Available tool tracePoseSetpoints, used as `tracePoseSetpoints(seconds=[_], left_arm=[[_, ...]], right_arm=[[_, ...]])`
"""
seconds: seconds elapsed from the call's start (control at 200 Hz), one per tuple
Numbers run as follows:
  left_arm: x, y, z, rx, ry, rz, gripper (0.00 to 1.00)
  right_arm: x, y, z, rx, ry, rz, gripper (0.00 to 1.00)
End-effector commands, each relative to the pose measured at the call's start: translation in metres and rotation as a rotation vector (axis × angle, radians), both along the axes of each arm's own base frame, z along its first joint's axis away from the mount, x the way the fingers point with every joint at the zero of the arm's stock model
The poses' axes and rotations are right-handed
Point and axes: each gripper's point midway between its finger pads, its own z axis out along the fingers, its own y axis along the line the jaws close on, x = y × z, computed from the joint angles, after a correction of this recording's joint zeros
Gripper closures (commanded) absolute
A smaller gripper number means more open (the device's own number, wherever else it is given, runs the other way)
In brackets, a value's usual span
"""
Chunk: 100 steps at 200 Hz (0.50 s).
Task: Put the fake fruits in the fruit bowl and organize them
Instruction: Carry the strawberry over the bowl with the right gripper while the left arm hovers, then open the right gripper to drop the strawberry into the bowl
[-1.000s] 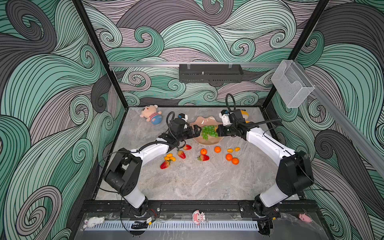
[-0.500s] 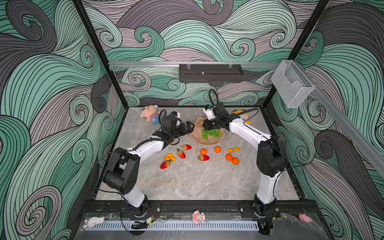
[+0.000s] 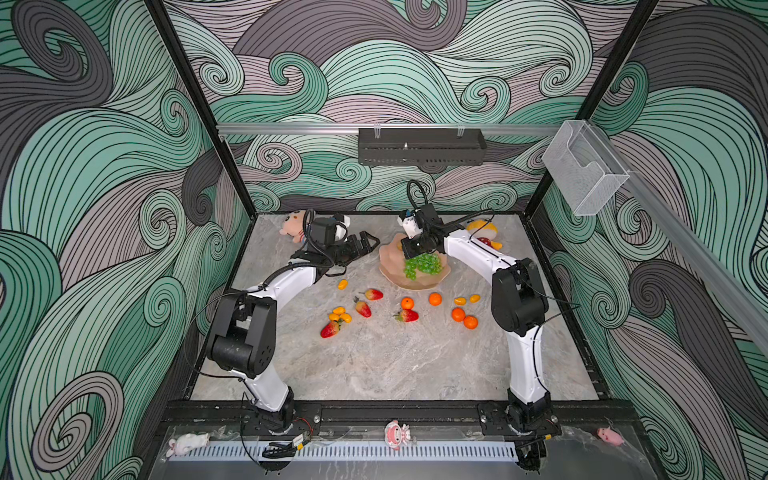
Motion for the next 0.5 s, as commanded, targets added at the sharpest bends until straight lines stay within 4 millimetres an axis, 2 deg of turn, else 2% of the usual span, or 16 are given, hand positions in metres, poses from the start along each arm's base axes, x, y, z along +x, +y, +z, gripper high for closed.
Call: tracePoseSetpoints(seconds=[0.0,0.27,0.495], left_arm=[[-0.003,0.001,0.003,-0.014,0.024,-0.054,0.01],[0.000,0.000,-0.002,-0.026,0.027,-0.061,0.01],[0.002,0.006,-0.006,0.005,0.050,-0.028,0.01]], right_arm=[[0.001,-0.003,-0.011,-0.081,-0.006,0.021,1.00],[-0.008,0.001,-0.029,-0.102,0.034,0.061,1.00],[-0.019,0.008,-0.027,-0.075,0.065,0.091,0.87]])
